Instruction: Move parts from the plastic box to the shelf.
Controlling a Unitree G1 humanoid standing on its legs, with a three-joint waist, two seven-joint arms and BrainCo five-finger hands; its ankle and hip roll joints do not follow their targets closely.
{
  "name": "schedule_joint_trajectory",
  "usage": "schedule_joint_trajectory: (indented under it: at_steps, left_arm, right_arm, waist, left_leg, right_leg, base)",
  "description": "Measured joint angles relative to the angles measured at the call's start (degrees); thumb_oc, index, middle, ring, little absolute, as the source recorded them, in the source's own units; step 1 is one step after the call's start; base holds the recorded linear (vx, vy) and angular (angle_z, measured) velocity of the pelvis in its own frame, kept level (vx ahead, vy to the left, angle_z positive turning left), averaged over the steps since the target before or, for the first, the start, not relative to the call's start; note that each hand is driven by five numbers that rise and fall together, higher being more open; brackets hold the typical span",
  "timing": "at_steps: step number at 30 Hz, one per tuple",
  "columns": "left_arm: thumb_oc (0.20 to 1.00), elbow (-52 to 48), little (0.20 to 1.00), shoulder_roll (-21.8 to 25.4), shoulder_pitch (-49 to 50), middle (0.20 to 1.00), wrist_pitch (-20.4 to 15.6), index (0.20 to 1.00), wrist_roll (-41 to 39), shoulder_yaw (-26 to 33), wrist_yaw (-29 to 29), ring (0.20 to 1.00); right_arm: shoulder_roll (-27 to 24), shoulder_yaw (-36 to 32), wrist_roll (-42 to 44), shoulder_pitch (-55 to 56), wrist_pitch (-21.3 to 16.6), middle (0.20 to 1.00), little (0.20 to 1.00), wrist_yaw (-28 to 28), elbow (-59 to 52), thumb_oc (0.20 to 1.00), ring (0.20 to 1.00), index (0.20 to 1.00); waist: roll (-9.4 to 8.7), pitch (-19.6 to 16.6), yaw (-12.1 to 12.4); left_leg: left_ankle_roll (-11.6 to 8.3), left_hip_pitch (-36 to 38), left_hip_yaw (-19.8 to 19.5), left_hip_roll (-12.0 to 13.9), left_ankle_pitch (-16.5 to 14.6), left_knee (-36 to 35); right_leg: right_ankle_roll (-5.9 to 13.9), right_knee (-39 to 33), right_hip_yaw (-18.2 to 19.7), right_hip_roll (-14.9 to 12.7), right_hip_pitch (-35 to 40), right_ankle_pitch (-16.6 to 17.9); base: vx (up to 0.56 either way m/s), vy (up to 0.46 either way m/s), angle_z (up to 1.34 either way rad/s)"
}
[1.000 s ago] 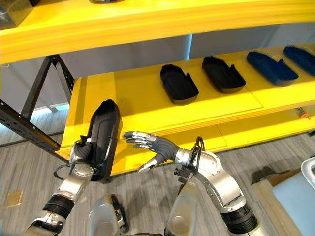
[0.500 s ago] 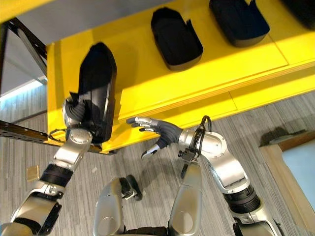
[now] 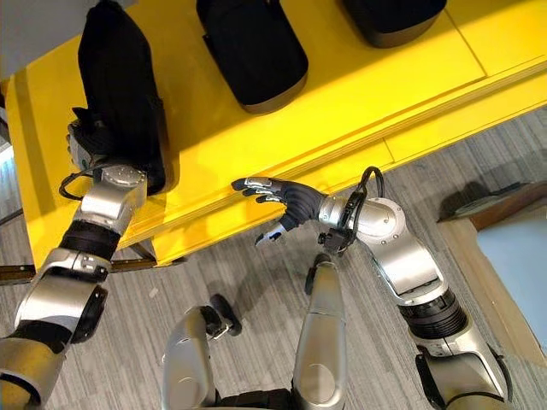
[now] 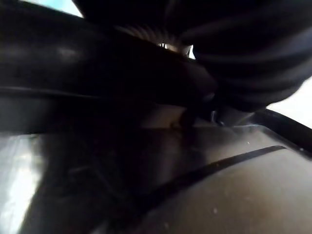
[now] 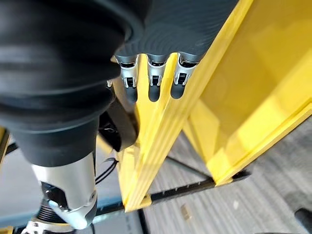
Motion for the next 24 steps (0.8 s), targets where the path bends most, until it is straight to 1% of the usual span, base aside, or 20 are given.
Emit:
schedule_joint_trajectory:
  at_steps: [1,2,6,7,8,10,13,14,17,19,23,24]
  left_arm:
    - [0.200,0.5,0.200,0.0,-0.6,0.200,0.0,0.200,-0.4,-0.1,0.8,0.200]
    - [0.200,1.6,0.200,0.3,-1.9,0.200,0.1,0.200,-2.7,0.0,2.2,0.200]
    - [0.200,4.2,0.200,1.5,-3.9,0.200,1.3,0.200,-6.3,0.1,4.8,0.200]
    - [0.200,6.7,0.200,2.7,-5.4,0.200,2.3,0.200,-8.6,-0.3,5.7,0.200]
    - [0.200,8.8,0.200,3.3,-6.5,0.200,3.0,0.200,-9.1,-0.4,6.0,0.200]
    - [0.200,12.5,0.200,3.7,-8.8,0.200,3.9,0.200,-11.7,-0.5,7.8,0.200]
    - [0.200,16.4,0.200,5.4,-10.1,0.200,4.8,0.200,-14.2,-0.5,8.3,0.200]
    - [0.200,18.0,0.200,6.6,-10.4,0.200,5.1,0.200,-15.3,-0.5,8.5,0.200]
    - [0.200,19.2,0.200,8.0,-10.9,0.200,5.7,0.200,-15.5,-0.6,9.4,0.200]
    - [0.200,20.4,0.200,10.0,-11.9,0.200,6.3,0.200,-16.2,-1.4,9.4,0.200]
    - [0.200,21.2,0.200,11.6,-12.0,0.200,7.1,0.200,-17.7,-1.6,9.5,0.200]
    - [0.200,21.2,0.200,11.7,-12.3,0.200,7.4,0.200,-17.7,-1.7,9.5,0.200]
  right_arm:
    - [-0.8,0.1,0.0,0.0,0.1,1.000,1.000,-0.2,0.4,1.000,1.000,1.000]
    - [-2.2,0.1,0.1,0.0,0.3,1.000,1.000,-0.8,1.4,1.000,1.000,1.000]
    - [-3.4,0.1,0.6,0.0,0.3,1.000,1.000,-1.8,2.3,1.000,1.000,1.000]
    - [-3.6,0.2,1.7,0.0,0.3,1.000,1.000,-1.9,2.3,1.000,1.000,1.000]
    - [-3.6,0.8,2.2,0.0,0.3,1.000,1.000,-2.1,2.3,1.000,1.000,1.000]
    - [-3.8,1.9,2.5,0.0,0.3,1.000,1.000,-2.8,2.1,1.000,1.000,1.000]
    - [-3.8,2.5,2.9,0.0,0.3,1.000,1.000,-4.1,1.4,1.000,1.000,1.000]
    - [-3.7,3.0,4.0,0.0,0.3,1.000,1.000,-4.7,1.2,1.000,1.000,1.000]
    - [-3.7,3.2,4.7,0.0,0.3,1.000,1.000,-5.8,1.1,1.000,1.000,1.000]
    - [-3.8,3.2,4.9,-0.6,0.4,1.000,1.000,-6.9,1.1,1.000,1.000,1.000]
    - [-3.8,4.4,5.1,-1.7,0.4,1.000,1.000,-8.7,1.0,1.000,1.000,1.000]
    - [-3.8,4.4,5.1,-1.8,0.4,1.000,1.000,-9.2,1.0,1.000,1.000,1.000]
  waist:
    - [0.00,0.0,-0.1]
    - [0.00,0.0,-0.3]
    - [-0.03,0.0,-0.5]
    - [-0.04,0.0,-1.0]
    - [-0.06,0.0,-1.4]
    - [-0.14,0.0,-1.5]
    - [-0.57,0.0,-1.5]
    - [-0.95,-0.1,-1.4]
    - [-1.03,-0.1,-1.4]
    - [-1.17,-0.1,-1.4]
    - [-1.37,0.0,-1.4]
    - [-1.69,0.0,-1.3]
  left_leg:
    - [-0.01,0.0,0.0,0.1,0.0,0.0]
    - [-0.06,-0.1,0.1,0.5,0.0,0.1]
    - [-0.34,-0.2,0.1,1.2,0.2,0.1]
    - [-0.79,-0.4,0.1,1.4,0.4,-0.1]
    - [-1.00,-0.7,0.0,1.6,0.6,0.0]
    - [-1.00,-1.1,-0.2,1.8,0.6,0.0]
    - [-1.01,-1.2,-0.2,2.1,0.5,0.2]
    - [-1.05,-1.4,-0.2,2.8,0.5,0.4]
    - [-1.05,-2.1,-0.8,3.4,0.5,0.8]
    - [-1.05,-3.2,-1.4,3.6,0.5,1.1]
    - [-1.07,-4.1,-1.6,3.9,0.5,1.3]
    - [-1.06,-4.2,-1.6,3.9,0.5,1.4]
  right_leg:
    - [-0.15,0.3,0.0,0.1,-0.2,-0.3]
    - [-0.41,0.8,0.1,0.5,-0.8,-0.7]
    - [-0.87,1.0,0.6,1.6,-1.5,-0.9]
    - [-1.01,1.0,0.5,1.9,-1.8,-1.0]
    - [-1.40,1.0,0.2,2.0,-1.8,-0.9]
    - [-1.43,0.9,0.0,2.1,-1.9,-0.9]
    - [-1.45,0.6,-0.1,2.5,-1.9,-0.9]
    - [-1.53,0.5,-0.2,3.1,-1.9,-0.9]
    - [-1.71,0.5,-0.5,3.6,-2.0,-0.9]
    - [-2.01,0.5,-0.7,3.9,-2.9,-0.8]
    - [-2.38,0.3,-1.0,4.0,-3.1,-0.6]
    - [-2.42,0.3,-1.2,4.0,-3.2,-0.5]
  base:
    - [0.07,0.026,-0.06]
    - [0.05,0.018,-0.13]
    - [0.02,0.022,-0.13]
    - [-0.02,0.011,-0.06]
    - [0.00,0.000,0.00]
    - [-0.01,0.007,0.02]
    - [-0.01,-0.025,-0.04]
    - [-0.02,-0.041,-0.08]
    - [-0.02,-0.021,-0.02]
    - [-0.02,-0.011,0.00]
    - [-0.04,-0.018,0.02]
    - [-0.03,-0.010,0.05]
